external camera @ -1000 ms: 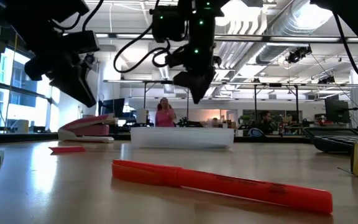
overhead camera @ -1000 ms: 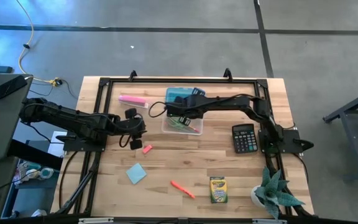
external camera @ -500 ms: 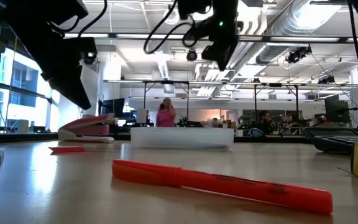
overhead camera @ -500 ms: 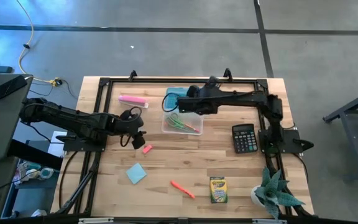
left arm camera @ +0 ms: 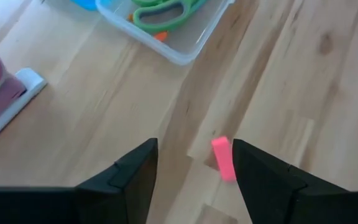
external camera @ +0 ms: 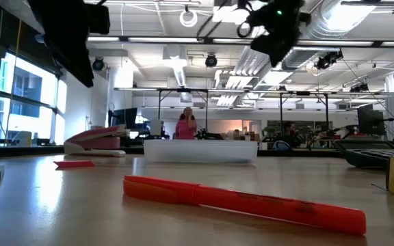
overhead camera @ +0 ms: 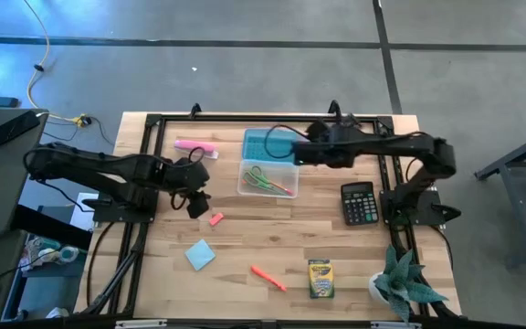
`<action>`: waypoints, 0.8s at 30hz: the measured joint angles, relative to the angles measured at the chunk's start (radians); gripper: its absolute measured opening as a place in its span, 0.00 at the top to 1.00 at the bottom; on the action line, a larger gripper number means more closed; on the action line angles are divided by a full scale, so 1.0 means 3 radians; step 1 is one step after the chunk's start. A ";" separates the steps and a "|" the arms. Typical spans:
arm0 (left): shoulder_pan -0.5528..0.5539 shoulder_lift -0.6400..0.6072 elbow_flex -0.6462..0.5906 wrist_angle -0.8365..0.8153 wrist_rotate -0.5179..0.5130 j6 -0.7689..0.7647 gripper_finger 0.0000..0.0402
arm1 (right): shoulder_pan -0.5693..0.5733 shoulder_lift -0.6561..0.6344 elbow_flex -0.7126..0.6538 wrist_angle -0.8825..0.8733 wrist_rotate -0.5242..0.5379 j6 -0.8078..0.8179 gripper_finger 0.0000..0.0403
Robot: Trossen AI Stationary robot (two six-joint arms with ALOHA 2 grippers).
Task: Pack school essentials
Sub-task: Put the pink eraser into the blue supply box
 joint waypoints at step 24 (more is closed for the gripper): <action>-0.0009 0.0940 0.0166 0.0032 0.0780 -0.0591 0.54 | 0.1059 -0.0998 -0.1734 0.2582 -0.0573 0.0159 0.66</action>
